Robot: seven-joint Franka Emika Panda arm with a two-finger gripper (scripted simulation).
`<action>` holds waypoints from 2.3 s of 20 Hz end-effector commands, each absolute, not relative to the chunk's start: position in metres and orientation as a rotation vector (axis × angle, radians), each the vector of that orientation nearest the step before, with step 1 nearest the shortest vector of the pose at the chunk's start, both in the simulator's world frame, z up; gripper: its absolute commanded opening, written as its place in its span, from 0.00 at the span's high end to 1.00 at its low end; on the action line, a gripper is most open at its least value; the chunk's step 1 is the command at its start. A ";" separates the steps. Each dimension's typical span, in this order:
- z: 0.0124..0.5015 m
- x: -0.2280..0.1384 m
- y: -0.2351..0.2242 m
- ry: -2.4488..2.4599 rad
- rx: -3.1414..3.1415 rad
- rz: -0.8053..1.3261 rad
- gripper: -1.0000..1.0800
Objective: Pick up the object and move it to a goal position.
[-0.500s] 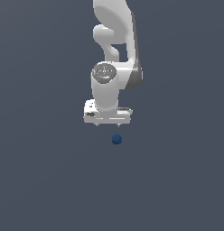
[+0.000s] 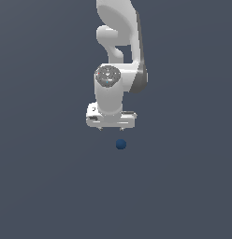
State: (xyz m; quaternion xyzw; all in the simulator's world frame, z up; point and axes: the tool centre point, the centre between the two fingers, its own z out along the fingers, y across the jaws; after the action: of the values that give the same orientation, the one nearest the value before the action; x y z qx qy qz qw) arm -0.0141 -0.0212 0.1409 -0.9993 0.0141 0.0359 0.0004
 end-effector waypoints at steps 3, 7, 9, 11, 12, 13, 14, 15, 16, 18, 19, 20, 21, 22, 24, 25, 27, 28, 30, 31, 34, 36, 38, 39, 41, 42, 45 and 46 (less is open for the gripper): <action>0.142 -0.015 -0.022 0.053 -3.139 0.129 0.04; 0.140 -0.014 -0.021 0.042 -3.140 0.122 0.04; 0.137 -0.012 -0.018 0.022 -3.141 0.115 0.04; 0.131 -0.010 -0.014 -0.005 -3.142 0.104 0.04; 0.128 -0.009 -0.012 -0.022 -3.142 0.097 0.04; 0.125 -0.007 -0.009 -0.041 -3.142 0.090 0.04; 0.121 -0.005 -0.006 -0.062 -3.142 0.082 0.04; 0.116 -0.004 -0.003 -0.086 -3.142 0.073 0.04; 0.111 -0.002 0.001 -0.111 -3.142 0.063 0.04; 0.102 0.002 0.009 -0.160 -3.139 0.044 0.04; 0.098 0.003 0.012 -0.181 -3.138 0.036 0.04; 0.095 0.004 0.015 -0.200 -3.137 0.028 0.04; 0.091 0.005 0.017 -0.216 -3.135 0.022 0.04; 0.089 0.006 0.020 -0.230 -3.134 0.016 0.04; 0.084 0.008 0.023 -0.252 -3.132 0.007 0.04; 0.083 0.008 0.024 -0.260 -3.131 0.004 0.04; 0.081 0.008 0.026 -0.269 -3.130 0.000 0.04; 0.081 0.008 0.026 -0.270 -3.130 0.000 0.04; 0.081 0.008 0.025 -0.264 -3.130 0.004 0.04; 0.080 0.008 0.025 -0.264 -3.130 0.004 0.04; 0.072 0.008 0.025 -0.265 -3.130 0.004 0.04; 0.063 0.007 0.025 -0.266 -3.130 0.003 0.04; 0.051 0.007 0.025 -0.267 -3.130 0.002 0.04; 0.046 0.007 0.026 -0.268 -3.130 0.001 0.04; 0.038 0.007 0.026 -0.269 -3.130 0.001 0.04; 0.035 0.007 0.026 -0.269 -3.130 0.001 0.04; 0.031 0.008 0.026 -0.270 -3.130 0.000 0.04; 0.031 0.008 0.026 -0.270 -3.130 0.000 0.04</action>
State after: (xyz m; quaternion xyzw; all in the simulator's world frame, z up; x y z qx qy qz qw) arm 0.0074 0.0259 0.0320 -0.9963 -0.0858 0.0009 0.0001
